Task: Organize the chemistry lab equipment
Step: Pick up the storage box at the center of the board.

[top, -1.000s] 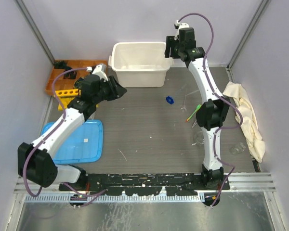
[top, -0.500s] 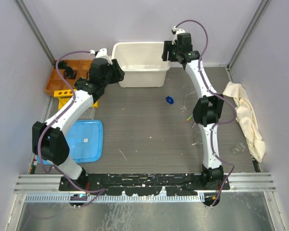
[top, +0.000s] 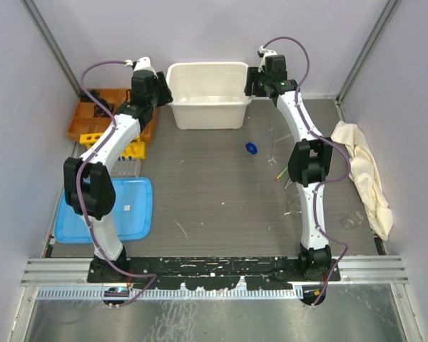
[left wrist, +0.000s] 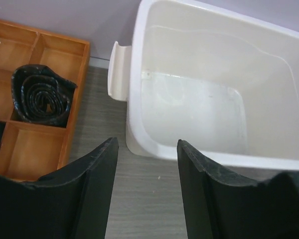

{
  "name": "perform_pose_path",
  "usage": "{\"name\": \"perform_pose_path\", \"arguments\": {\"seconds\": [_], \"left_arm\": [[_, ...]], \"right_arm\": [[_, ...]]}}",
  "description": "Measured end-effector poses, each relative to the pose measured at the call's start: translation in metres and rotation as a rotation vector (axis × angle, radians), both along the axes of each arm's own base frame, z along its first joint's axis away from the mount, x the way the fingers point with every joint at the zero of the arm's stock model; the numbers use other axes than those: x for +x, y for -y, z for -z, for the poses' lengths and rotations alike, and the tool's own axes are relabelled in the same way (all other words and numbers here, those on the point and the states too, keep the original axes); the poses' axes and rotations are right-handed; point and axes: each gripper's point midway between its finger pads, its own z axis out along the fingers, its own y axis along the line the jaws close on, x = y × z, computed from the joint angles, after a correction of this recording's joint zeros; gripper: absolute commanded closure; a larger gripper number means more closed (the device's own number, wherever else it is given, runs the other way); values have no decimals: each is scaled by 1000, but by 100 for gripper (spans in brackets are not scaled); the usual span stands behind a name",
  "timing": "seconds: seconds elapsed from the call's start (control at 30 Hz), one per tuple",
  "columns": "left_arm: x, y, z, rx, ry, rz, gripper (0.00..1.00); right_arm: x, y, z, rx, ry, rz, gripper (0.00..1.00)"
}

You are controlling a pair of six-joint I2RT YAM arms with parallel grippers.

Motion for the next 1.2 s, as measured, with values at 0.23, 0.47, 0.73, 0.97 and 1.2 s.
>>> {"name": "perform_pose_path", "arguments": {"seconds": [0.23,0.47,0.73,0.97,1.2], "left_arm": [[46,-12,17,-20,-18,-1,47],[87,3,23,-53,-17,54,50],[96,14,40,-70,-70,89,52],[95,6,45,-36,-86,59,51],[86,-4,65,12,-156,26,53]], "right_arm": [[-3,-2,12,2,-27,-13,40],[-3,-5,11,12,-24,-22,47],[-4,-8,14,20,-28,-35,50],[-3,-11,18,27,-25,-44,50],[-3,-12,18,30,-24,-45,56]]}}
